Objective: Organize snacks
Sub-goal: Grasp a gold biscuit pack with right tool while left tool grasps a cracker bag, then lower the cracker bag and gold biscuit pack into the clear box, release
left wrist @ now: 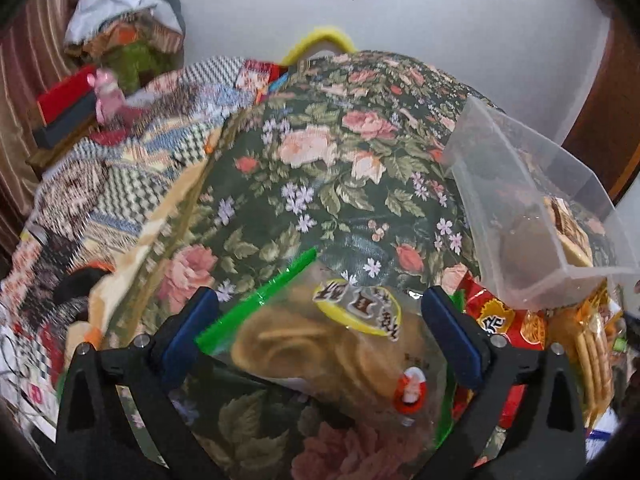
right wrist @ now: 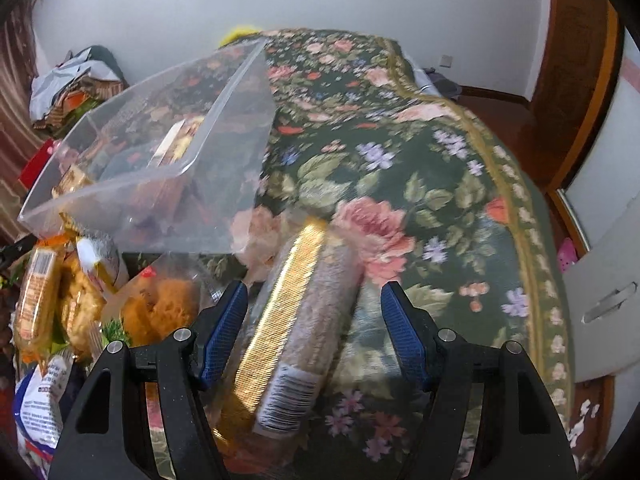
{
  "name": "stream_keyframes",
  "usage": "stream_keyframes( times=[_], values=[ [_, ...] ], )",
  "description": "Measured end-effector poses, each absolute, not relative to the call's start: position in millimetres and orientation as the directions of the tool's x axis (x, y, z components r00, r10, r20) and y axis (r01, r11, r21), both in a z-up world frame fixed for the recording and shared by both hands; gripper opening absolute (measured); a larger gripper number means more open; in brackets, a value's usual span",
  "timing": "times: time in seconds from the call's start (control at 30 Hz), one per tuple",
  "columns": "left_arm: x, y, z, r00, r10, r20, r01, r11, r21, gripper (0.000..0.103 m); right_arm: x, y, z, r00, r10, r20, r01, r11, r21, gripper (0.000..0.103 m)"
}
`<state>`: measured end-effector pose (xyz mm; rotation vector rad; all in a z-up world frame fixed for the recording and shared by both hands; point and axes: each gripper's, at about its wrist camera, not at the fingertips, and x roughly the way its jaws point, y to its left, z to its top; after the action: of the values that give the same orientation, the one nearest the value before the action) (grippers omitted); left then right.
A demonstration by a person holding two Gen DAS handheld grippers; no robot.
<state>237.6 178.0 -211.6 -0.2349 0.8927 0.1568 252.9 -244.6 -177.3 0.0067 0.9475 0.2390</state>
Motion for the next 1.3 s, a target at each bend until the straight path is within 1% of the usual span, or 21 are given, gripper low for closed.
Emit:
stream_keyframes(
  times=[0.03,0.1,0.13,0.2,0.23,0.27,0.33,0.37,0.43,0.57,0.67,0.73,0.93,1.07,1.2,1.3],
  values=[
    [240.2,177.9,-215.9,0.6,0.041,-0.799,-0.24,0.962,-0.131,0.103,252.0,-242.8,-178.9,0.554,0.213,-0.805,-0.209,0.971,0.113,0.065],
    [243.8,175.1,-225.2,0.564,0.066,-0.823,-0.246,0.965,-0.092,0.103,248.2,-240.8,-179.6,0.559,0.22,-0.8,-0.217,0.969,0.114,0.06],
    [243.7,174.6,-227.1,0.566,0.066,-0.821,-0.246,0.965,-0.092,0.102,246.7,-240.7,-179.6,0.558,0.223,-0.799,-0.221,0.968,0.117,0.056],
    [242.2,175.6,-225.3,0.579,0.05,-0.814,-0.24,0.965,-0.111,0.092,243.1,-241.3,-179.2,0.561,0.22,-0.798,-0.218,0.969,0.113,0.052],
    [241.1,175.6,-223.7,0.583,0.039,-0.811,-0.233,0.965,-0.121,0.082,241.8,-242.0,-179.2,0.562,0.223,-0.797,-0.22,0.969,0.116,0.05],
    [239.6,175.5,-222.4,0.586,0.036,-0.81,-0.233,0.964,-0.126,0.08,240.1,-242.9,-179.2,0.562,0.227,-0.796,-0.222,0.968,0.12,0.047],
    [235.8,174.9,-219.1,0.595,0.049,-0.802,-0.241,0.963,-0.12,0.068,237.4,-244.3,-178.3,0.564,0.233,-0.793,-0.221,0.967,0.126,0.044],
    [233.1,174.4,-216.4,0.601,0.055,-0.797,-0.241,0.964,-0.115,0.065,236.5,-244.7,-177.4,0.566,0.236,-0.79,-0.222,0.966,0.129,0.041],
    [229.0,174.5,-210.8,0.608,0.06,-0.792,-0.244,0.963,-0.114,0.062,234.8,-245.7,-175.1,0.574,0.237,-0.784,-0.221,0.966,0.131,0.038],
    [218.3,170.6,-196.9,0.626,0.075,-0.776,-0.238,0.966,-0.099,0.057,234.0,-246.2,-169.8,0.585,0.242,-0.774,-0.223,0.966,0.133,0.034],
    [210.8,164.4,-185.7,0.64,0.095,-0.762,-0.23,0.971,-0.072,0.056,233.5,-247.6,-167.0,0.584,0.255,-0.771,-0.224,0.963,0.148,0.034],
    [206.5,160.0,-177.5,0.651,0.1,-0.753,-0.221,0.973,-0.062,0.053,231.7,-248.0,-165.9,0.583,0.258,-0.77,-0.228,0.962,0.15,0.034],
    [193.8,150.4,-147.5,0.698,0.106,-0.709,-0.206,0.977,-0.055,0.053,224.8,-249.9,-157.1,0.596,0.271,-0.756,-0.234,0.959,0.16,0.034],
    [189.5,145.6,-129.0,0.724,0.09,-0.684,-0.191,0.979,-0.073,0.052,221.7,-251.8,-145.4,0.614,0.279,-0.739,-0.233,0.958,0.169,0.034],
    [187.6,135.9,-112.4,0.751,0.099,-0.653,-0.181,0.982,-0.059,0.052,220.7,-250.7,-130.1,0.643,0.286,-0.71,-0.234,0.957,0.172,0.034],
    [187.2,128.6,-100.1,0.768,0.078,-0.635,-0.16,0.984,-0.073,0.052,219.5,-246.5,-118.2,0.663,0.299,-0.687,-0.25,0.953,0.173,0.033]
  ],
)
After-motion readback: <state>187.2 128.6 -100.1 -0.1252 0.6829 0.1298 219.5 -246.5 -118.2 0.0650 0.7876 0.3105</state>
